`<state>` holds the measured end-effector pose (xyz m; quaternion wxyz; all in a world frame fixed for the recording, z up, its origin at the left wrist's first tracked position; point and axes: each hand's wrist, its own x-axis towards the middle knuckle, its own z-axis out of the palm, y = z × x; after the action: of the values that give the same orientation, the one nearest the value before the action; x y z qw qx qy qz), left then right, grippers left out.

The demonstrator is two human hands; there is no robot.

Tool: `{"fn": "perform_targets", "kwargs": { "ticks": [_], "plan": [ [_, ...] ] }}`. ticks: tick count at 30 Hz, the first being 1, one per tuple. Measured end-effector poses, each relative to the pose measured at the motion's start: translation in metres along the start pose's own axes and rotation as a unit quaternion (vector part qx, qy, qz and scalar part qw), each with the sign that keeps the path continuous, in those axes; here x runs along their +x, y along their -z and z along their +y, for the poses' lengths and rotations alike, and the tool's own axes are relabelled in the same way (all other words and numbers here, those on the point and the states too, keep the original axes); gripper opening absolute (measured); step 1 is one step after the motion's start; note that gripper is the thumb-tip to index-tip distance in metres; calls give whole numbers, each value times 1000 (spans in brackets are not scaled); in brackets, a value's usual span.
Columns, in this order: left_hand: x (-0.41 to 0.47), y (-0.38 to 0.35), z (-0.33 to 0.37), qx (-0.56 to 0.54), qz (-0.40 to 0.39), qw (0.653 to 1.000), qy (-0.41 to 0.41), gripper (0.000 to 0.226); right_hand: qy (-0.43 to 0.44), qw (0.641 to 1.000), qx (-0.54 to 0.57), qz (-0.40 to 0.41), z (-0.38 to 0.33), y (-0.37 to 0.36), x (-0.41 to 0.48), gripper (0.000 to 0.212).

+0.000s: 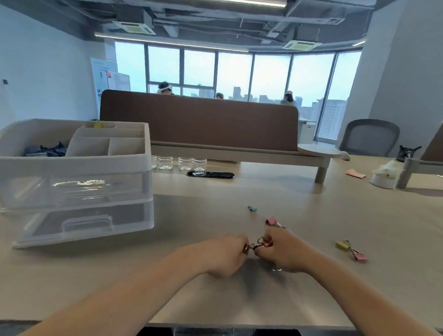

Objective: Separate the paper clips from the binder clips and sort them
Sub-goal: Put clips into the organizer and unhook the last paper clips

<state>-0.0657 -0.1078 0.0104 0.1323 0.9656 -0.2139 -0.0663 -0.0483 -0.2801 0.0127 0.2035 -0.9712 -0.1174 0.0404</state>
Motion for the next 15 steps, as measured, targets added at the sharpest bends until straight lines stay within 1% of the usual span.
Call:
{"fn": "perform_targets", "kwargs": {
  "ticks": [5,10,15],
  "plan": [
    [4,6,-9,-23,-3,1000,5,15,-16,1000,10,-5,0,-3,13,35],
    [4,20,-19,-45,9,999,26,15,-19,1000,14,18,-6,1,21,36],
    [0,28,-31,-96,30,993,54,18,-22,999,29,7,-15,3,28,31]
  ]
}}
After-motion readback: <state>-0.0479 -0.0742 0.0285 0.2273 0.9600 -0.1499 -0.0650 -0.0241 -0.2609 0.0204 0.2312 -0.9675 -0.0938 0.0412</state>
